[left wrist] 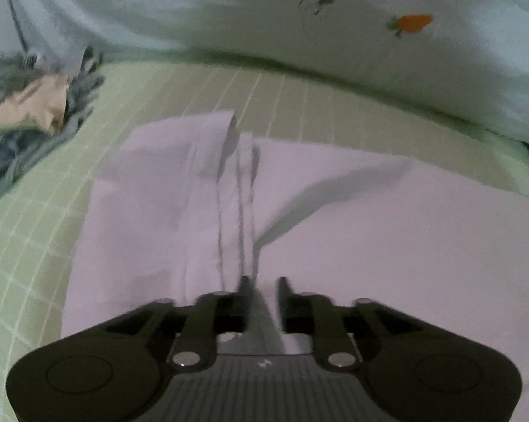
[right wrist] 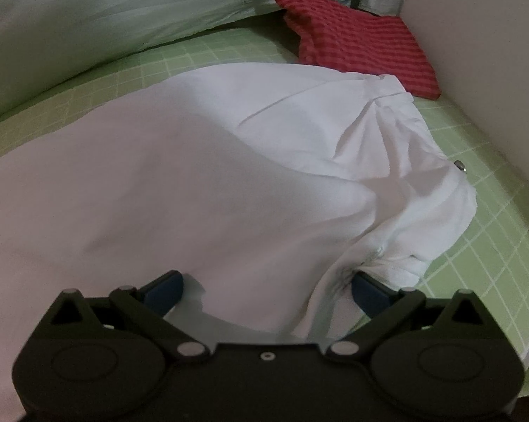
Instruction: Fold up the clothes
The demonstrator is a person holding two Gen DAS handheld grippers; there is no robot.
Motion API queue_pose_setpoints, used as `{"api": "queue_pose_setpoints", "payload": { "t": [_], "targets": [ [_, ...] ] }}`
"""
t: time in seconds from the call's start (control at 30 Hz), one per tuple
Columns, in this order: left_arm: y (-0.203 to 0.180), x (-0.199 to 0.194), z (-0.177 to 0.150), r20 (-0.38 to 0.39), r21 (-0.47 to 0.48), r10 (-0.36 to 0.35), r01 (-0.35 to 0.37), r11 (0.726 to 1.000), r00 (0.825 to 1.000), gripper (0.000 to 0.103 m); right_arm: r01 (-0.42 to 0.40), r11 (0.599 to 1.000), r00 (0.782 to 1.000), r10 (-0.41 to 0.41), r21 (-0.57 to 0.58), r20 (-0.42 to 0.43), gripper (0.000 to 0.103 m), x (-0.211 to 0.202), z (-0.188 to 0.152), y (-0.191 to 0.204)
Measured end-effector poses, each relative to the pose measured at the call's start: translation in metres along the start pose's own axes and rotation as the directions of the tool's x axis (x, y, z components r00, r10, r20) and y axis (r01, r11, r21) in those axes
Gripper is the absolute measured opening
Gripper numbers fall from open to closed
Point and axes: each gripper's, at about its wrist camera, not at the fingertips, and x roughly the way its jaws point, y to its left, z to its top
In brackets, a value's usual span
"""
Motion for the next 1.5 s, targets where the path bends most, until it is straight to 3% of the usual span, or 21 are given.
{"api": "queue_pose_setpoints", "payload": {
  "t": [0.07, 0.13, 0.17, 0.4, 0.53, 0.6, 0.8, 0.93, 1.0, 1.1, 1.23, 1.37, 1.43, 1.5],
  "targets": [
    [-0.003, -0.004, 0.003, 0.031, 0.034, 0.035, -0.036, 0.999, 0.999, 0.044, -0.001, 1.0, 1.0, 0.001, -0.005, -0.001, 0.103, 0.001, 0.0, 0.0],
    [-0.005, -0.005, 0.004, 0.051, 0.055, 0.074, -0.077, 0.996, 0.996, 0.065, 0.003, 1.0, 1.0, -0.003, -0.012, -0.002, 0.103, 0.001, 0.001, 0.001],
    [-0.004, -0.004, 0.004, 0.05, 0.061, 0.094, -0.097, 0.993, 0.994, 0.069, 0.004, 1.0, 1.0, -0.004, -0.014, -0.002, 0.103, 0.002, 0.0, 0.002],
    [0.007, 0.02, 0.0, -0.058, 0.079, 0.112, -0.107, 0.991, 0.992, 0.078, 0.003, 1.0, 1.0, -0.003, -0.016, -0.001, 0.103, 0.001, -0.001, 0.001],
    [0.018, 0.026, -0.002, -0.075, 0.044, 0.113, -0.11, 0.993, 0.991, 0.08, 0.005, 1.0, 1.0, -0.005, -0.018, -0.003, 0.103, 0.001, 0.0, 0.001],
    [0.024, 0.025, -0.003, -0.073, 0.032, 0.095, -0.093, 0.995, 0.993, 0.077, 0.006, 1.0, 1.0, -0.006, -0.018, -0.004, 0.103, 0.002, 0.0, 0.001],
    [0.062, 0.01, -0.019, -0.046, -0.073, 0.032, -0.036, 0.997, 0.998, 0.032, 0.012, 1.0, 1.0, -0.012, -0.015, -0.01, 0.103, 0.002, 0.001, 0.002],
    [0.09, -0.003, -0.019, -0.034, -0.233, -0.054, 0.044, 0.971, 0.998, 0.009, 0.014, 1.0, 1.0, -0.014, -0.014, -0.009, 0.103, 0.002, 0.001, 0.002],
    [0.094, -0.015, -0.015, -0.009, -0.263, -0.072, 0.067, 0.962, 0.997, 0.009, 0.014, 1.0, 1.0, -0.014, -0.014, -0.009, 0.103, 0.001, 0.001, 0.002],
    [0.083, -0.036, -0.003, 0.05, -0.206, -0.098, 0.106, 0.973, 0.994, 0.009, 0.008, 1.0, 1.0, -0.008, -0.009, -0.007, 0.103, 0.001, 0.0, 0.001],
    [0.053, -0.051, 0.009, 0.086, -0.117, -0.197, 0.206, 0.971, 0.977, 0.008, 0.001, 1.0, 1.0, -0.001, -0.003, -0.004, 0.103, 0.0, 0.0, 0.0],
    [0.011, -0.039, -0.001, 0.024, -0.04, -0.263, 0.264, 0.964, 0.964, 0.012, -0.011, 1.0, 1.0, 0.011, 0.0, -0.004, 0.103, 0.0, 0.0, -0.001],
    [-0.007, -0.02, -0.011, -0.041, -0.026, -0.257, 0.257, 0.966, 0.965, 0.029, -0.015, 1.0, 1.0, 0.015, -0.002, -0.003, 0.103, 0.0, 0.0, -0.001],
    [-0.02, 0.001, -0.02, -0.122, -0.018, -0.225, 0.224, 0.974, 0.967, 0.034, -0.02, 1.0, 1.0, 0.02, -0.002, -0.001, 0.103, -0.001, -0.001, -0.002]
  ]
}}
